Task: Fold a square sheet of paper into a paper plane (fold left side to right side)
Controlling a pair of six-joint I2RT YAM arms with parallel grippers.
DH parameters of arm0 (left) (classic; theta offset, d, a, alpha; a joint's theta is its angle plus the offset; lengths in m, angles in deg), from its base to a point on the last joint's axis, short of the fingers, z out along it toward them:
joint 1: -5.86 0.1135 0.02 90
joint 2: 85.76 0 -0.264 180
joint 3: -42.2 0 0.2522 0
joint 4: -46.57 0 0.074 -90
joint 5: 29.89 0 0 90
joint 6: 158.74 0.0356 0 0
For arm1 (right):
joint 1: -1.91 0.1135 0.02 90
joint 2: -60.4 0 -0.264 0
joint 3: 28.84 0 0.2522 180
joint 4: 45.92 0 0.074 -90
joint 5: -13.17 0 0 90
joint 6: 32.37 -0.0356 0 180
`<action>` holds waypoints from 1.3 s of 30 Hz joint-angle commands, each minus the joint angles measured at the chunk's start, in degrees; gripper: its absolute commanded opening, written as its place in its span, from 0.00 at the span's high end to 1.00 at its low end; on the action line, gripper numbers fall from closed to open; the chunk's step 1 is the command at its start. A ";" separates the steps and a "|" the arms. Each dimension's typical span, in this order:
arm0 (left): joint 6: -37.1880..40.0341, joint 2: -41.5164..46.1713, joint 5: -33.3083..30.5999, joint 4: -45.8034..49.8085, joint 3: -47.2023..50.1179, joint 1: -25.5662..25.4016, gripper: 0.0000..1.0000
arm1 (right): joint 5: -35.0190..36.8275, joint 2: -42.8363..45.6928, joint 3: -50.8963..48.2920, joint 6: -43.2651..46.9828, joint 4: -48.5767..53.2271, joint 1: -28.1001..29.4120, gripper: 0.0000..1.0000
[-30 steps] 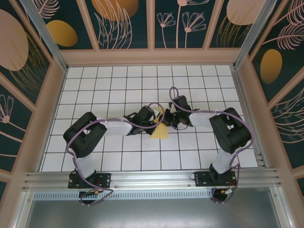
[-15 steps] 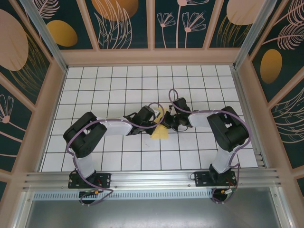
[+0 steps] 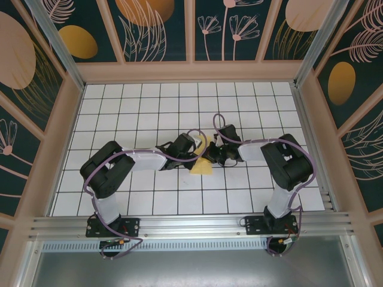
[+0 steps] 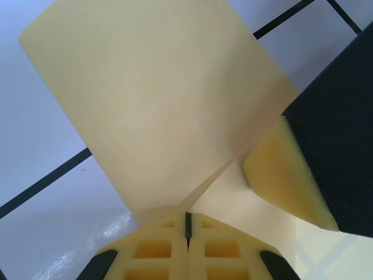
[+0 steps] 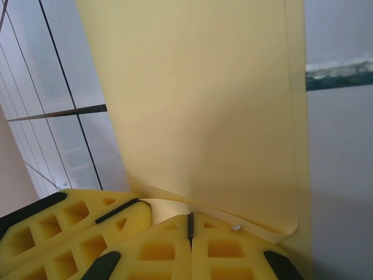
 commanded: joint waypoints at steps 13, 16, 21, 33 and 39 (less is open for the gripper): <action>-0.23 2.57 -3.27 4.45 -2.93 0.34 0.85 | 2.53 -3.82 -2.42 2.25 4.92 -2.09 0.95; -0.28 3.99 -5.15 6.12 -5.62 0.42 0.76 | 2.61 -3.86 -2.51 2.42 5.26 -2.40 0.95; -1.42 8.81 -7.80 7.40 -7.45 0.34 0.49 | 2.79 -3.81 -2.45 2.74 6.07 -2.62 0.95; -4.83 18.12 0.93 8.09 -5.74 1.31 0.31 | 3.09 -3.67 -2.00 2.91 6.63 -2.77 0.96; -10.70 16.54 14.91 1.84 0.40 1.38 0.42 | 3.27 -3.91 -1.89 2.75 6.47 -2.75 0.95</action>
